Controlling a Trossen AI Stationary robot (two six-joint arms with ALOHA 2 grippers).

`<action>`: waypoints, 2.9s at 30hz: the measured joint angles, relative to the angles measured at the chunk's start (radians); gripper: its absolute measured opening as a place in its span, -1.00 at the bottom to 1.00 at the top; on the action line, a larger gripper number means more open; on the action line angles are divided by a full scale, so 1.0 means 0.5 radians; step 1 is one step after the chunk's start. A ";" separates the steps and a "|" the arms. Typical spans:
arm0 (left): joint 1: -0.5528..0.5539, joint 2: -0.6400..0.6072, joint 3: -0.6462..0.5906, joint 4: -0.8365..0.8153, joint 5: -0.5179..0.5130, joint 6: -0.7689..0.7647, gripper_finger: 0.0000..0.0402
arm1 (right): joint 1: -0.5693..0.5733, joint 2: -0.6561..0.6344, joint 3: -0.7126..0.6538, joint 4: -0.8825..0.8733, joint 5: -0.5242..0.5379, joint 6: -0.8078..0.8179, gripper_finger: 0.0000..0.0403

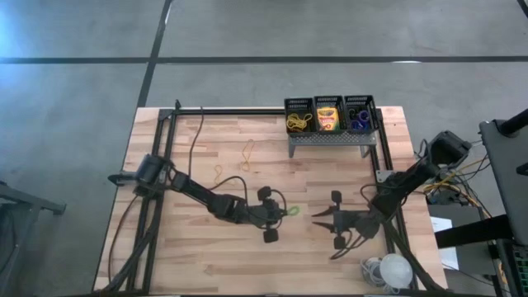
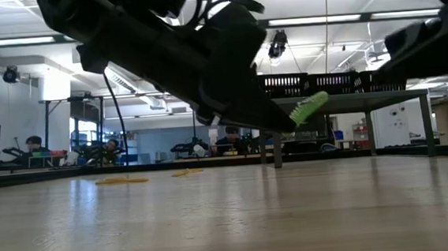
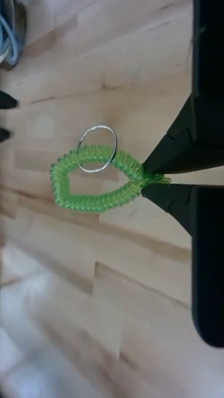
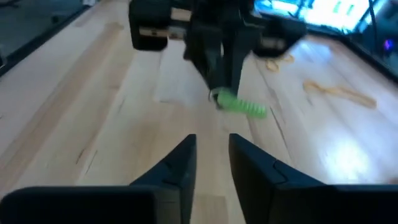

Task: Pick & Place Office Desk Supplies
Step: Put the green spring keychain into the right black basket on the shelf

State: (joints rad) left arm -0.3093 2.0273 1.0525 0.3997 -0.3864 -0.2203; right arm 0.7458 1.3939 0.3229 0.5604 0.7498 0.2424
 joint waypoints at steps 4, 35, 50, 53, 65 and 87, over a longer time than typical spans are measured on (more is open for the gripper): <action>-0.001 0.067 0.057 0.001 0.096 -0.032 -0.92 | -0.084 -0.056 0.000 0.000 -0.165 -0.266 -0.42; 0.001 0.095 0.083 -0.001 0.222 -0.099 -0.81 | -0.364 0.541 0.508 -0.352 -0.327 -1.127 -0.64; 0.003 0.095 0.083 0.000 0.221 -0.151 -0.09 | -0.340 0.125 0.693 -1.494 -0.714 -0.409 -0.88; 0.003 0.095 0.083 0.000 0.220 -0.150 0.03 | -0.331 -0.056 0.828 -1.829 -0.716 -0.276 -0.88; 0.003 0.095 0.083 -0.007 0.214 -0.148 0.08 | -0.989 -0.596 1.720 -3.180 -0.493 -0.012 -0.88; 0.005 0.093 0.079 -0.025 0.214 -0.135 0.06 | -3.340 -0.222 1.952 -3.666 -1.144 -0.789 -0.82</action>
State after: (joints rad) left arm -0.3069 2.0739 1.0920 0.3875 -0.2794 -0.2879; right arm -0.9241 1.2829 1.2987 -1.2727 0.1780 -0.1521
